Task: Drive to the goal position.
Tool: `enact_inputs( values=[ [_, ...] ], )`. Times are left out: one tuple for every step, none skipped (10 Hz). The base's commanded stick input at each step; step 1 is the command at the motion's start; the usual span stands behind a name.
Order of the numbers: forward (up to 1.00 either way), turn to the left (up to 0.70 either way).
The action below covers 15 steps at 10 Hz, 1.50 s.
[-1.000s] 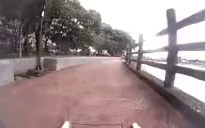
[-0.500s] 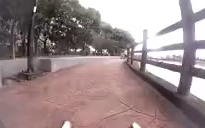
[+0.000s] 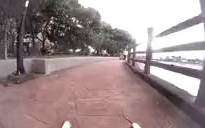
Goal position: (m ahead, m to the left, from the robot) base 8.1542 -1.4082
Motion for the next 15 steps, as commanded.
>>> enact_inputs(
  values=[
    [0.70, -0.23],
    [0.70, -0.09],
    [0.70, 0.00],
    [0.70, 0.00],
    [0.70, 0.00],
    [0.70, 0.00],
    [0.70, 0.00],
    [0.70, 0.00],
    [0.70, 0.00],
    [0.70, 0.00],
    [0.70, 0.00],
    [0.70, 0.00],
    [0.70, 0.00],
    [0.70, 0.00],
    [0.70, 0.00]
  ],
)
